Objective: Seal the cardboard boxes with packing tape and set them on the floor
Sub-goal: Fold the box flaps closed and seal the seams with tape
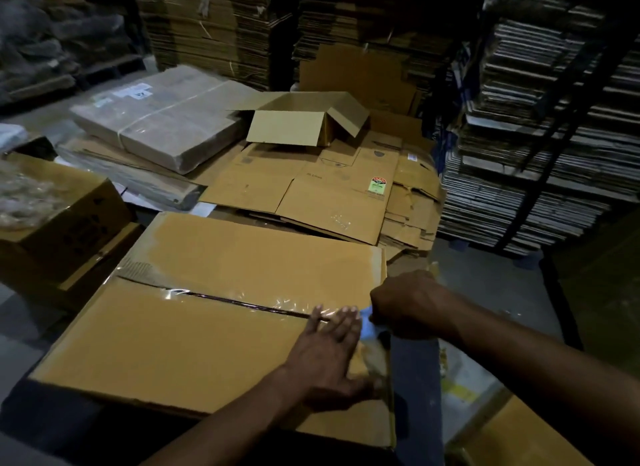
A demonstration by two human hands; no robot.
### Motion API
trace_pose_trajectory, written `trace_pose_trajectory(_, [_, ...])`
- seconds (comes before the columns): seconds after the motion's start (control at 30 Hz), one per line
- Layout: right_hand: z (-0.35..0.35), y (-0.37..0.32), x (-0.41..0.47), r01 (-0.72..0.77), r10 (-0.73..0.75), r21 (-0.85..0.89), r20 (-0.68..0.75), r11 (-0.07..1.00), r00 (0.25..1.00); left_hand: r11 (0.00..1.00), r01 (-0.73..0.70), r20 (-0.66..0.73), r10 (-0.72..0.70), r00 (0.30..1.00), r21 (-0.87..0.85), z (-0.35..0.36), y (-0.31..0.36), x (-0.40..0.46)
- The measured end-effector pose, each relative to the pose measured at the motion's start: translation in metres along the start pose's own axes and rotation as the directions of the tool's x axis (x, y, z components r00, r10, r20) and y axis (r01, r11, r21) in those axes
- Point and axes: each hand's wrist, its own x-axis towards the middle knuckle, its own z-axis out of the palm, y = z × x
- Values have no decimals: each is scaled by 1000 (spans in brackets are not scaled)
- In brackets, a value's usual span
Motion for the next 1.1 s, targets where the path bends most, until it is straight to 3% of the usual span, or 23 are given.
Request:
trace_pose_trajectory(0.17, [12,0,6,-19,18,-30,-7,999,1000,996,81,38,-79,996,-41,17,15,11])
trace_pose_trajectory(0.77, [36,54,-31,-96,48,258,185,961,982,996,86,80,-83,993,-31,18,28,15])
trace_pose_trajectory(1.0, [39,58,-33,-81,49,257,127,963,991,996,74,-27,-76,997,-48,8,59,23])
trace_pose_trajectory(1.1, [44,59,-31,-86,53,272,125,958,991,981,148,20,-147,989,-124,18,79,34])
